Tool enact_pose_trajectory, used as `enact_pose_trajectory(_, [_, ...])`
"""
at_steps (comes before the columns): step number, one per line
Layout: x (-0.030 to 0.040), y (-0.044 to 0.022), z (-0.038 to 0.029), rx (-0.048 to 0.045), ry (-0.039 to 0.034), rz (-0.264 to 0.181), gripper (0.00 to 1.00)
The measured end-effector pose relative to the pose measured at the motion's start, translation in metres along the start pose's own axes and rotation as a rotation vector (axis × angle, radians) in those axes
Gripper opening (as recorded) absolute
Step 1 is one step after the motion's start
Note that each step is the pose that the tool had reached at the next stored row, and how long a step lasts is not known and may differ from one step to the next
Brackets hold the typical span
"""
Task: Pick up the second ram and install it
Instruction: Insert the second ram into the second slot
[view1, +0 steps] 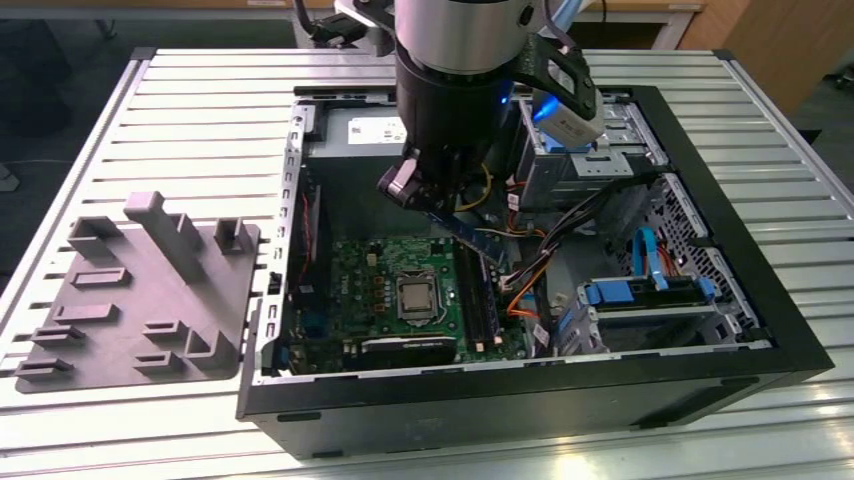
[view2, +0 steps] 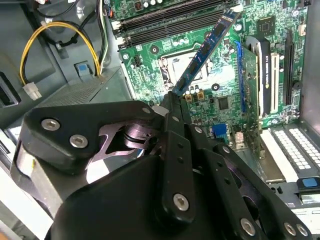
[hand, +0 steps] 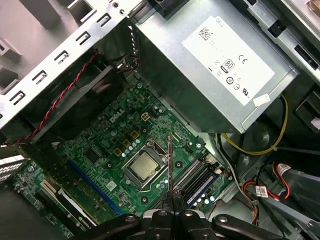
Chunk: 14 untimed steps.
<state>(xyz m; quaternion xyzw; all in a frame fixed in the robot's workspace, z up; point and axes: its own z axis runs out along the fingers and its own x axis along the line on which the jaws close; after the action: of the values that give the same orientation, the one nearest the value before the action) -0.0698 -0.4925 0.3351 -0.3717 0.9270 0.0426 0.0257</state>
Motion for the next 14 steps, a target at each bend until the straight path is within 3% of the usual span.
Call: enact_pose_trajectory(14, [-0.0003,-0.0005,0.0000,0.0041,-0.0031,0.052,0.12])
